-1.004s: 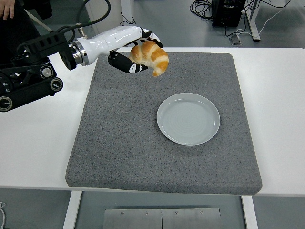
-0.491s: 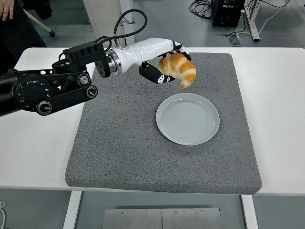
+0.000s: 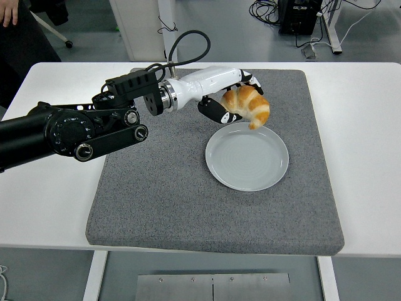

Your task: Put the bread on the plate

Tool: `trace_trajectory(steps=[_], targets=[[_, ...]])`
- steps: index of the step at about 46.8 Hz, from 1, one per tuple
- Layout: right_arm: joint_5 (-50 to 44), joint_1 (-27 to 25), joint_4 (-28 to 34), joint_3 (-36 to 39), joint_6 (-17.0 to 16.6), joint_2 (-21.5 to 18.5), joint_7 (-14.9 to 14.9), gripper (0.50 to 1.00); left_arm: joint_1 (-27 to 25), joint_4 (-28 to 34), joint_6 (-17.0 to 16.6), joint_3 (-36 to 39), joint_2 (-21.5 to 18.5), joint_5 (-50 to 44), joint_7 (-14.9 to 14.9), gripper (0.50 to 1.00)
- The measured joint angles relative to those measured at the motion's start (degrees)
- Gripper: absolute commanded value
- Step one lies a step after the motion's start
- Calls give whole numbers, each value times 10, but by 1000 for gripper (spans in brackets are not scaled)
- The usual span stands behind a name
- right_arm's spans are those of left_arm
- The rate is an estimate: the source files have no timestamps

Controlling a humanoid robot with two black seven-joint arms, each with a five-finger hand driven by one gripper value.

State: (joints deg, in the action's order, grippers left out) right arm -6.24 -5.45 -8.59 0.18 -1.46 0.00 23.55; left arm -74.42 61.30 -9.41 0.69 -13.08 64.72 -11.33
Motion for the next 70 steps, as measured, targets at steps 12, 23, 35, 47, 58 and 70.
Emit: trace_trajectory(steps=[12, 23, 35, 47, 58, 70], targets=[[0, 0, 0, 0, 0, 0, 0, 1000, 16, -22, 0, 4, 30, 8, 0, 500], [0, 0, 0, 0, 0, 0, 0, 1000, 24, -23, 0, 18, 34, 28, 0, 500], [0, 0, 0, 0, 0, 0, 0, 1000, 44, -33, 0, 20, 35, 71, 0, 500], [0, 0, 0, 0, 0, 0, 0, 1000, 63, -48, -2, 20, 47, 82, -1, 500], [0, 0, 0, 0, 0, 0, 0, 1000, 73, -63, -3, 25, 58, 84, -2, 500], [0, 0, 0, 0, 0, 0, 0, 1000, 80, -72, -4, 27, 67, 84, -2, 500]])
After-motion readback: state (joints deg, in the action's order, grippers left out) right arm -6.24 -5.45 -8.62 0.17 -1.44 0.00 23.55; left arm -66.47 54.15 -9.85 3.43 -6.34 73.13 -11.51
